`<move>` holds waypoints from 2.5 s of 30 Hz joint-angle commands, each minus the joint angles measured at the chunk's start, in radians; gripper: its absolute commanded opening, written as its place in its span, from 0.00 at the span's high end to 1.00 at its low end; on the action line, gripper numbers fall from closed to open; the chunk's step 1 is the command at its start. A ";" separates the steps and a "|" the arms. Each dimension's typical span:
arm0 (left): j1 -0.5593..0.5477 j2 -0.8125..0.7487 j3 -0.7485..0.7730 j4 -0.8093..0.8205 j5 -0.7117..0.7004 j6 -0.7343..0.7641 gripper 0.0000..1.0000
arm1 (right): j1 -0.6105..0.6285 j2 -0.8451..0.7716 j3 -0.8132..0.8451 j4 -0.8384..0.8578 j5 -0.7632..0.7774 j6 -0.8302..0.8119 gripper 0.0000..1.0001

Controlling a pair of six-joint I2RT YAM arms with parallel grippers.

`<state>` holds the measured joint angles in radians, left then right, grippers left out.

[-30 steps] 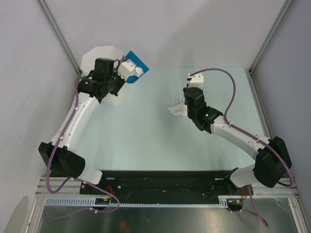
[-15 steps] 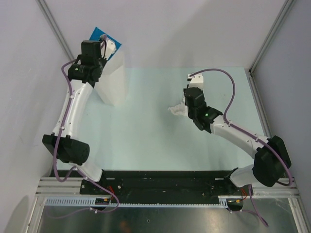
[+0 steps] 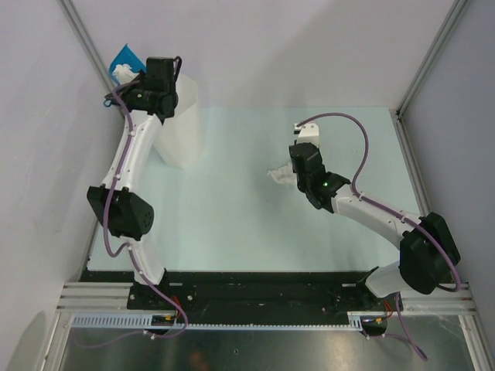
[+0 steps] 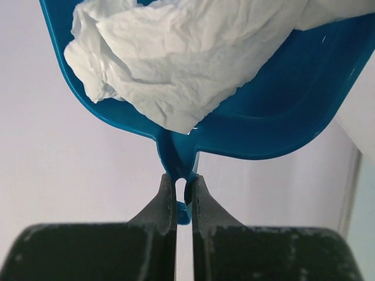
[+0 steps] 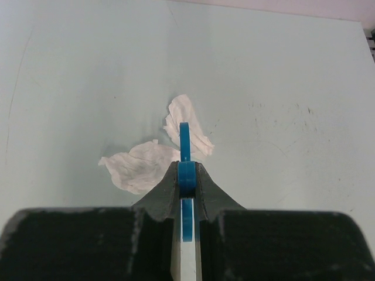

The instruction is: Sweep away the paper scraps from the table

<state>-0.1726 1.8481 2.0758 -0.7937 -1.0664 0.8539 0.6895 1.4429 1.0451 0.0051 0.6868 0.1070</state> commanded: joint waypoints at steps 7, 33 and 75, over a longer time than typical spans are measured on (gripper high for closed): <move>-0.070 0.000 -0.069 0.146 -0.199 0.304 1.00 | -0.004 -0.032 -0.005 0.047 -0.012 -0.018 1.00; -0.114 -0.186 -0.126 0.323 0.031 0.353 1.00 | -0.013 0.086 -0.034 0.136 -0.279 -0.413 1.00; -0.377 -0.282 -1.031 -0.127 0.897 -0.141 1.00 | -0.010 -0.058 -0.149 -0.079 -0.110 0.068 1.00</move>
<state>-0.5560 1.5188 1.0519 -0.9024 -0.2638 0.7151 0.6411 1.3167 0.8967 -0.1493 0.4866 0.1665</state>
